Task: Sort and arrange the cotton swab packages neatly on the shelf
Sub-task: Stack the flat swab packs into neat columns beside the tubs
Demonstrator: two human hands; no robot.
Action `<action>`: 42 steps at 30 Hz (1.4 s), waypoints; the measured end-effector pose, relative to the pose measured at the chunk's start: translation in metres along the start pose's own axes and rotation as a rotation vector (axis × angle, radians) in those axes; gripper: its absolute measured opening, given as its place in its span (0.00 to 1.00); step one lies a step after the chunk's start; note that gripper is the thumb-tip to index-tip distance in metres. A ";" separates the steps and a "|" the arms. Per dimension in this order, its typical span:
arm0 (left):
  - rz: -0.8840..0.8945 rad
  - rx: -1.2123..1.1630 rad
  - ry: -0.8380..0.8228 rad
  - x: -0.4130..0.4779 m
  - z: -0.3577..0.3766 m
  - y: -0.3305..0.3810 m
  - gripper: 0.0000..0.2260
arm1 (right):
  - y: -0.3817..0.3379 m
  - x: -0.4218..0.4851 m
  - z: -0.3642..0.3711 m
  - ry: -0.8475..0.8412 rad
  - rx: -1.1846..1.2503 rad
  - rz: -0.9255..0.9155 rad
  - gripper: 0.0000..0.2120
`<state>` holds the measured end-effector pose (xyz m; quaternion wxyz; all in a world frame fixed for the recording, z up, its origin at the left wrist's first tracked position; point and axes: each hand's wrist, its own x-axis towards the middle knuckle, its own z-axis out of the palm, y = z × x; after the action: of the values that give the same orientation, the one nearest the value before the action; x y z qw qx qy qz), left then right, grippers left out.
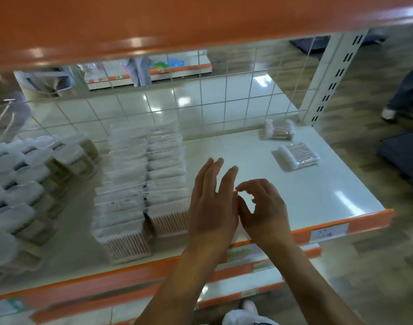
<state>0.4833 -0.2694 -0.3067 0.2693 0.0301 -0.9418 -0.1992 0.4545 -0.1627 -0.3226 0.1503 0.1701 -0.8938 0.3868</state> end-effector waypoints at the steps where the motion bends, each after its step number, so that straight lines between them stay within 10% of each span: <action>1: 0.006 0.008 -0.004 0.002 0.005 0.002 0.27 | 0.004 0.003 -0.002 -0.019 -0.014 0.031 0.08; 30: -0.162 0.086 -0.070 0.001 0.073 0.021 0.23 | 0.128 0.083 -0.034 -0.169 -0.405 0.385 0.33; 42: -0.354 -0.234 0.034 0.002 0.058 0.023 0.21 | 0.099 0.058 -0.037 -0.118 0.120 -0.031 0.34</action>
<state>0.4524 -0.2275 -0.3416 0.2476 0.1671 -0.8876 -0.3507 0.3662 -0.0826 -0.3388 0.0926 0.2151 -0.8736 0.4267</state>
